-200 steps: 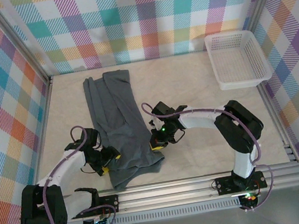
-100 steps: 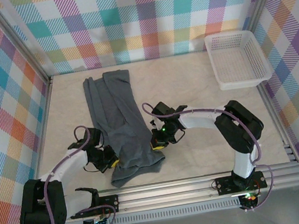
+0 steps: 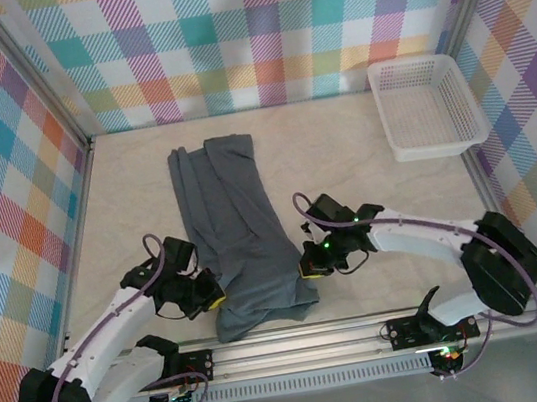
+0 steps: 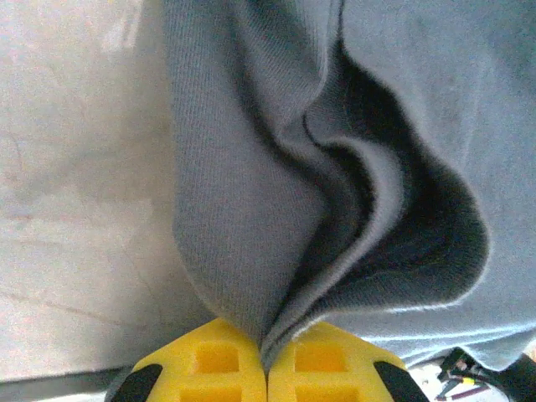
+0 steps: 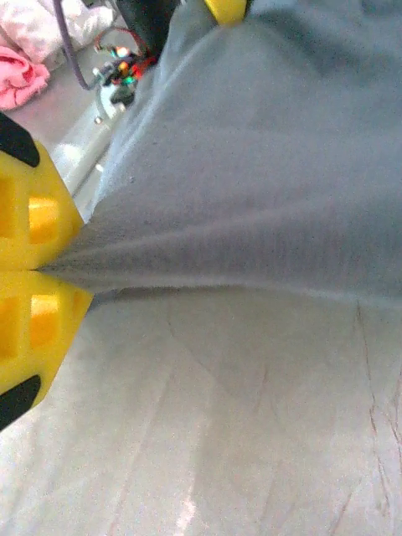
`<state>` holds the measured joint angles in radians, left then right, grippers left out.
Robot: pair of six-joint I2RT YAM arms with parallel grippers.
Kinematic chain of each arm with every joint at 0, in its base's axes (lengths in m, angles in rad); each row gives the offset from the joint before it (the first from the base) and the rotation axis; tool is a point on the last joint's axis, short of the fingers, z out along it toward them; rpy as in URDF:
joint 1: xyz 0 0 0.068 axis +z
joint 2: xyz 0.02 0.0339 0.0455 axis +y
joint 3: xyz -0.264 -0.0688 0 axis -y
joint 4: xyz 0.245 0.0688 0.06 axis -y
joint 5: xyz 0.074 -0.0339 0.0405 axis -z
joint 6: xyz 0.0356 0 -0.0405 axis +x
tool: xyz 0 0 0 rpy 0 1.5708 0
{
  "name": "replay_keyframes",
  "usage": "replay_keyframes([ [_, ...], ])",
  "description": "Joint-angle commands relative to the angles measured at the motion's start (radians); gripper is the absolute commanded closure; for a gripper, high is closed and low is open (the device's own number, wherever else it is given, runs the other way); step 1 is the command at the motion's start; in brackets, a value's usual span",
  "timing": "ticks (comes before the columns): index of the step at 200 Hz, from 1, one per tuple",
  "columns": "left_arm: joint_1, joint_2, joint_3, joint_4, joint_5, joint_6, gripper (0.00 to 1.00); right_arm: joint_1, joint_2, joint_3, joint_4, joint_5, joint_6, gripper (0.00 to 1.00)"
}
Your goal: Fold the inside-out t-shirt
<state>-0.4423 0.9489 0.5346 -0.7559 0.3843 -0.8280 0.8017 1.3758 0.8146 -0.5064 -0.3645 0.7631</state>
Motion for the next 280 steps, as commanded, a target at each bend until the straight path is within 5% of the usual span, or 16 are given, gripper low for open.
replay_keyframes([
  [1,-0.012,0.024,0.124,-0.089,-0.035,-0.026,1.0,-0.006,-0.021,0.189,-0.138,0.096,-0.043,1.0],
  [68,0.221,0.44,0.707,-0.026,-0.088,0.155,1.0,-0.205,0.396,0.842,-0.157,0.112,-0.214,1.0],
  [123,0.404,0.862,1.033,0.12,-0.032,0.154,1.0,-0.304,0.845,1.427,-0.238,0.033,-0.225,1.0],
  [129,0.413,0.904,1.057,0.133,-0.039,0.152,0.95,-0.306,0.901,1.499,-0.249,0.006,-0.234,0.93],
  [137,0.425,0.958,1.074,0.16,-0.058,0.153,0.78,-0.309,0.98,1.603,-0.275,-0.016,-0.243,0.62],
  [144,0.436,0.997,1.08,0.201,-0.059,0.153,0.59,-0.315,1.048,1.707,-0.325,-0.016,-0.247,0.46],
  [153,0.455,1.043,1.092,0.24,-0.045,0.138,0.42,-0.325,1.112,1.831,-0.394,-0.01,-0.247,0.4],
  [164,0.482,1.075,1.103,0.277,0.009,0.126,0.34,-0.343,1.151,1.927,-0.46,-0.005,-0.245,0.36],
  [185,0.505,1.004,1.043,0.288,0.01,0.157,0.32,-0.363,1.064,1.807,-0.477,0.005,-0.298,0.34],
  [229,0.484,0.729,0.636,0.332,-0.006,0.159,0.34,-0.369,0.719,0.963,-0.123,0.039,-0.309,0.34],
  [280,0.419,0.723,0.437,0.436,0.044,0.148,0.41,-0.335,0.822,0.938,-0.049,-0.085,-0.279,0.45],
])
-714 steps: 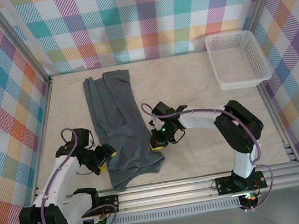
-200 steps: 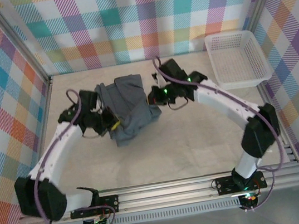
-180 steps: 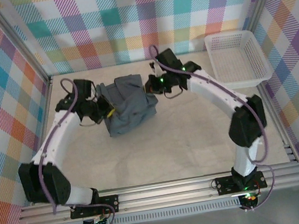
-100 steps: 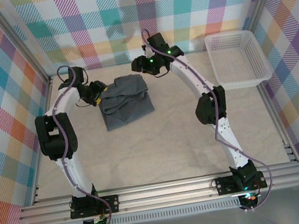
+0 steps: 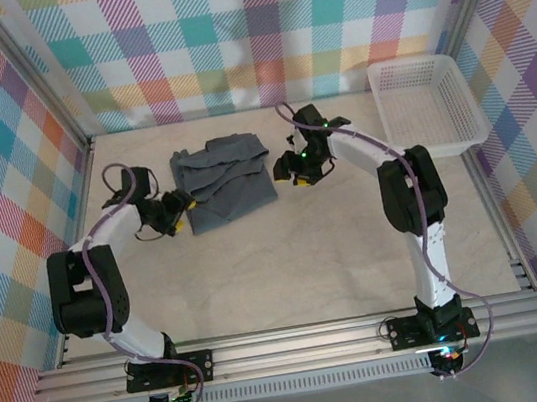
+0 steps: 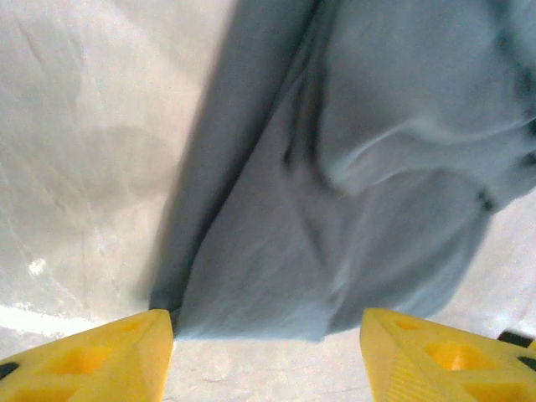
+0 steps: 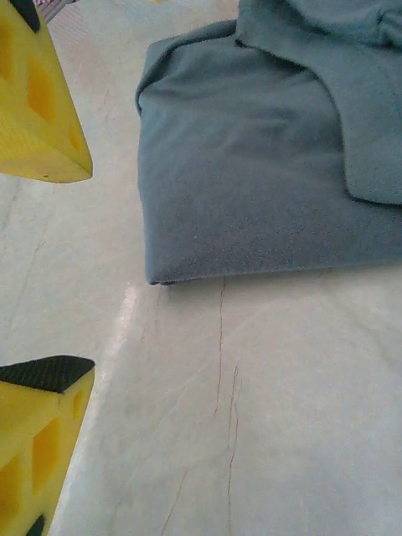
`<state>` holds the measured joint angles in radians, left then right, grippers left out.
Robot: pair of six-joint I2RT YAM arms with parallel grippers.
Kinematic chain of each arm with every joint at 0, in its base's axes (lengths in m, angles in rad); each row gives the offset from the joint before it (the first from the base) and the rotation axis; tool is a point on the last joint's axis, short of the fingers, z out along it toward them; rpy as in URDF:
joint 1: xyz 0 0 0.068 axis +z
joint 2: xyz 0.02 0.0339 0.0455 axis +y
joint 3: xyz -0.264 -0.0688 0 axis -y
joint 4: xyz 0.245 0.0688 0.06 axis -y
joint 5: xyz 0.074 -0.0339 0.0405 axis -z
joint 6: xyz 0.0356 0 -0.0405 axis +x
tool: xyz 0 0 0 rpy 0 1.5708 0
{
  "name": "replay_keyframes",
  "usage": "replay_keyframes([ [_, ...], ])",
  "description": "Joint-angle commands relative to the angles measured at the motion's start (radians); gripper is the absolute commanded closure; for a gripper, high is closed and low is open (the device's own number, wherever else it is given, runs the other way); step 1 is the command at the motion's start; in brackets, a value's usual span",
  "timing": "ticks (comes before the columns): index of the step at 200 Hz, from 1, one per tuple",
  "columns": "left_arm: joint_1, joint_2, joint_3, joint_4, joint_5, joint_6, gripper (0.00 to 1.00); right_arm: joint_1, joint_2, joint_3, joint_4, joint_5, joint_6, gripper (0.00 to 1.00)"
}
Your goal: Fold the inside-out t-shirt
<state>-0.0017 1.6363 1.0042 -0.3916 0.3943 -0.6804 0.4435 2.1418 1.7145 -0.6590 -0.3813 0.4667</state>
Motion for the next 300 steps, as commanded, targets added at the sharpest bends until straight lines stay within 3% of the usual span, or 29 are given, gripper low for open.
replay_keyframes([
  [1,-0.022,0.038,-0.033,0.073,0.032,0.0,0.41,0.023,0.06,0.042,0.103,-0.068,0.018,0.46],
  [48,-0.026,0.1,-0.01,0.084,0.004,-0.014,0.49,0.062,0.198,0.165,0.09,-0.099,0.048,0.47],
  [76,-0.027,0.12,-0.01,0.066,-0.014,-0.003,0.72,0.072,0.212,0.147,0.099,-0.09,0.055,0.49],
  [84,-0.027,0.13,-0.016,0.064,-0.011,-0.001,0.81,0.072,0.207,0.141,0.099,-0.084,0.053,0.56],
  [101,-0.026,0.133,-0.047,0.063,-0.011,-0.004,0.96,0.072,0.185,0.131,0.078,-0.04,0.055,0.91],
  [108,-0.026,0.122,-0.063,0.059,-0.02,-0.005,1.0,0.069,0.169,0.123,0.063,-0.012,0.058,1.0],
  [133,-0.023,0.03,-0.139,-0.015,-0.083,0.013,1.0,0.043,0.054,-0.011,0.077,0.052,0.089,1.0],
  [179,-0.058,-0.211,-0.349,-0.156,-0.103,0.008,1.0,0.036,-0.245,-0.468,0.179,0.08,0.116,1.0],
  [195,-0.136,-0.298,-0.414,-0.173,-0.055,-0.007,1.0,0.069,-0.325,-0.591,0.175,0.059,0.127,1.0],
  [217,-0.262,-0.36,-0.437,-0.258,-0.076,-0.021,1.0,0.145,-0.425,-0.729,0.171,0.055,0.174,1.0],
  [227,-0.275,-0.377,-0.446,-0.287,-0.078,-0.025,0.85,0.168,-0.472,-0.777,0.176,0.05,0.2,1.0],
  [238,-0.276,-0.409,-0.447,-0.31,-0.085,-0.023,0.66,0.178,-0.522,-0.794,0.151,0.046,0.202,0.83],
  [244,-0.276,-0.431,-0.435,-0.329,-0.092,-0.02,0.6,0.178,-0.547,-0.786,0.121,0.056,0.199,0.7],
  [250,-0.276,-0.453,-0.412,-0.35,-0.102,-0.014,0.56,0.178,-0.572,-0.77,0.087,0.074,0.19,0.64],
  [273,-0.276,-0.489,-0.294,-0.384,-0.136,-0.001,0.54,0.164,-0.625,-0.673,0.013,0.175,0.158,0.52],
  [300,-0.279,-0.366,-0.193,-0.252,-0.016,-0.008,0.51,0.081,-0.557,-0.566,-0.002,0.335,0.194,0.45],
])
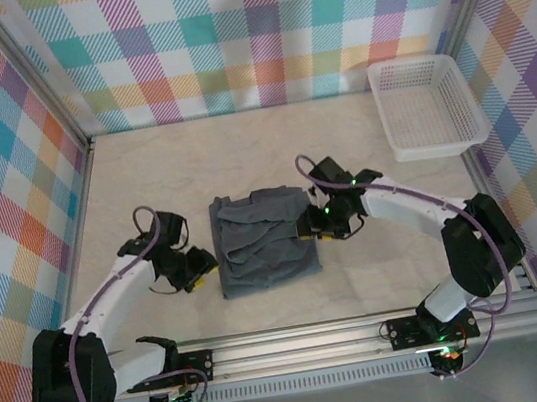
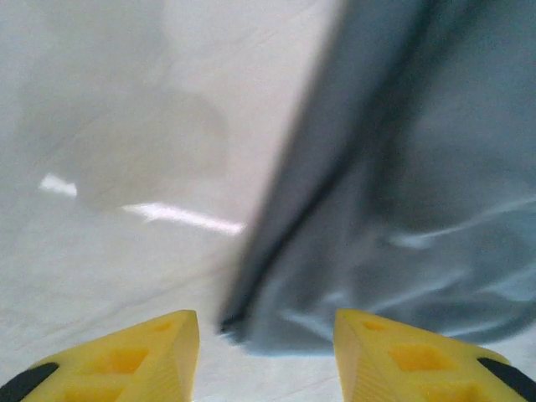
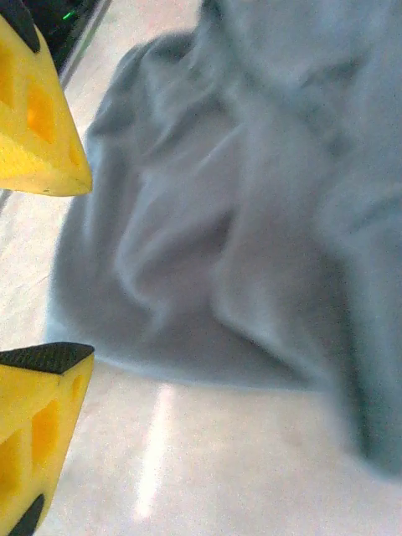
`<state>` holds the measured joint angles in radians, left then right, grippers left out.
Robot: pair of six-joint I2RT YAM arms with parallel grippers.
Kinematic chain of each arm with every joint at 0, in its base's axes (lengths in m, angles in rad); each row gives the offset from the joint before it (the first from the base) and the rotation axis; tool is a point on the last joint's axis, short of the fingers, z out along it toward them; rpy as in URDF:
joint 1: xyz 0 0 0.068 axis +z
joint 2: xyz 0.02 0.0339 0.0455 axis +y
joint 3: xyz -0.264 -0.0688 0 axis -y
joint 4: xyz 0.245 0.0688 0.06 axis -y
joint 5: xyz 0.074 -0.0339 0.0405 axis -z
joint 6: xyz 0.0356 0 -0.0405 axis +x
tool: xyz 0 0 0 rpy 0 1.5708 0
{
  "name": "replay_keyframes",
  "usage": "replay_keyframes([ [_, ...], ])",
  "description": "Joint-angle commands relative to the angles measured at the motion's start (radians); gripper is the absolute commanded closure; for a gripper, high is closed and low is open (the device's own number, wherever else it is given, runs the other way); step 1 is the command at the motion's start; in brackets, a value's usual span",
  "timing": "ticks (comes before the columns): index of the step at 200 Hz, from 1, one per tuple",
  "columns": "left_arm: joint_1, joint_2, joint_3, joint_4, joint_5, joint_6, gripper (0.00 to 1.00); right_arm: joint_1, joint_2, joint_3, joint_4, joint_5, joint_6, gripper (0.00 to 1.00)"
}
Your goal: Fold the inside-out t-shirt
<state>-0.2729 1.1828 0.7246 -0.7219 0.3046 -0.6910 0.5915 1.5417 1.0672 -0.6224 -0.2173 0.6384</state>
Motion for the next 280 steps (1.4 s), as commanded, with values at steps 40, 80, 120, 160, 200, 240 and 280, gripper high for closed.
replay_keyframes([
  [40,-0.031,0.281,0.154,0.167,0.085,0.034,0.39,-0.13,0.253,0.177,0.054,0.075,-0.01,0.43],
  [80,-0.069,0.353,0.166,0.277,0.138,-0.01,0.45,-0.11,0.328,0.199,0.159,-0.102,0.023,0.76],
  [120,-0.088,0.364,0.172,0.266,0.104,-0.02,0.83,-0.101,0.312,0.189,0.159,-0.144,0.037,0.96],
  [160,-0.086,0.214,0.179,0.091,0.034,-0.017,1.0,-0.098,0.215,0.151,0.114,-0.207,0.039,1.0],
  [200,-0.072,0.035,0.204,0.056,-0.038,-0.12,1.0,-0.098,0.173,0.187,0.081,-0.217,0.039,1.0],
  [240,-0.026,0.287,0.347,0.211,-0.059,-0.111,1.0,-0.116,0.382,0.412,0.052,-0.175,0.012,0.99],
  [280,0.046,0.594,0.568,0.319,-0.081,-0.076,0.97,-0.19,0.593,0.624,0.034,-0.176,0.027,0.67],
])
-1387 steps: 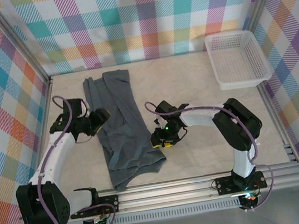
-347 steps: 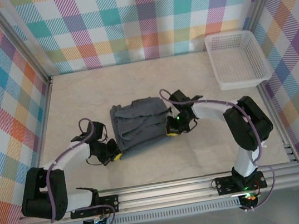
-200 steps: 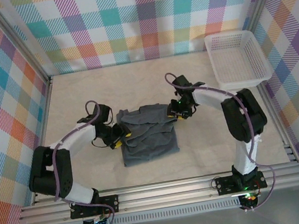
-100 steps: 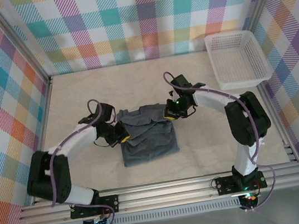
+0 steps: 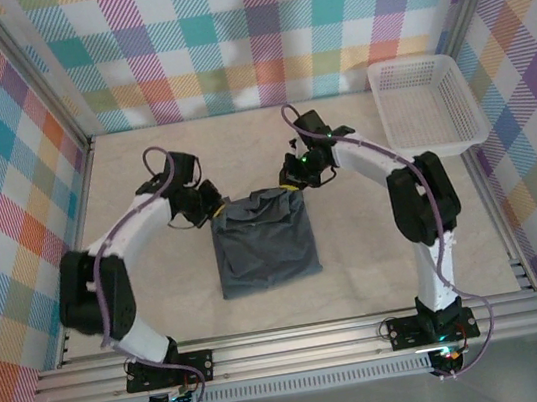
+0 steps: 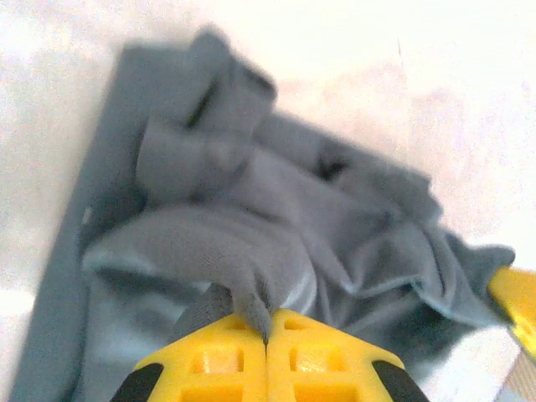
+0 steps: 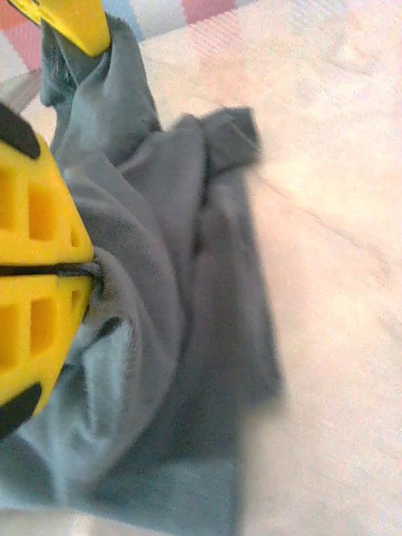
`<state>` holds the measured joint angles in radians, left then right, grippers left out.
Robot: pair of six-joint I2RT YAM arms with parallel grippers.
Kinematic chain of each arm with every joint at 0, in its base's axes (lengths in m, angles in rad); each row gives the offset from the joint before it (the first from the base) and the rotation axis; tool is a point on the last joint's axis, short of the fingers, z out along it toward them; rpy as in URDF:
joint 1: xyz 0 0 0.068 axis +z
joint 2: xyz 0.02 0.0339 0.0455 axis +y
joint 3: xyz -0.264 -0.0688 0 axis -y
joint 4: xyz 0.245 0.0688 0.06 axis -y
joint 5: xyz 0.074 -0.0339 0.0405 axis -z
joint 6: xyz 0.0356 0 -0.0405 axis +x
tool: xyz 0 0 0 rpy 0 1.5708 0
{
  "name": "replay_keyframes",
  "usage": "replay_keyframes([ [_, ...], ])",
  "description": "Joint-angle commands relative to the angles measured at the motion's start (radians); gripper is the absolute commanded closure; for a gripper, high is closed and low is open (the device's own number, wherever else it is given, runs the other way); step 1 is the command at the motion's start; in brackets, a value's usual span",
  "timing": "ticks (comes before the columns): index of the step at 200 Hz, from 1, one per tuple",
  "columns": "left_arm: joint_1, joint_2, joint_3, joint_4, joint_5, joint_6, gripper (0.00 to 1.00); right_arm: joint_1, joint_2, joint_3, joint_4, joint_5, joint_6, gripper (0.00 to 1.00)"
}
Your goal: Fold the inside-out t-shirt
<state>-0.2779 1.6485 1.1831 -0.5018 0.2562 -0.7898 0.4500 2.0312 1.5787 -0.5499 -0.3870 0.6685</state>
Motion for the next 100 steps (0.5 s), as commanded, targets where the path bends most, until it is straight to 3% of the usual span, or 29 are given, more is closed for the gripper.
replay_keyframes([
  [1,0.054,0.136,0.115,0.102,-0.032,0.023,0.96,-0.05,0.108,0.118,-0.041,-0.01,-0.005,0.67],
  [26,0.12,0.261,0.201,0.148,0.014,0.029,0.63,-0.071,0.092,0.167,-0.067,0.005,-0.039,0.53],
  [56,0.189,0.238,0.202,0.156,0.072,0.037,0.48,-0.085,-0.034,0.038,-0.041,0.05,-0.051,0.46],
  [82,0.188,0.083,0.058,0.108,0.054,0.076,0.5,-0.06,-0.159,-0.2,0.077,0.018,-0.005,0.59],
  [93,0.169,0.018,-0.034,0.105,0.058,0.077,0.65,-0.041,-0.195,-0.278,0.115,0.02,0.006,0.73],
  [100,0.153,-0.016,-0.083,0.102,0.061,0.083,0.82,-0.028,-0.207,-0.312,0.128,0.023,0.007,0.8],
])
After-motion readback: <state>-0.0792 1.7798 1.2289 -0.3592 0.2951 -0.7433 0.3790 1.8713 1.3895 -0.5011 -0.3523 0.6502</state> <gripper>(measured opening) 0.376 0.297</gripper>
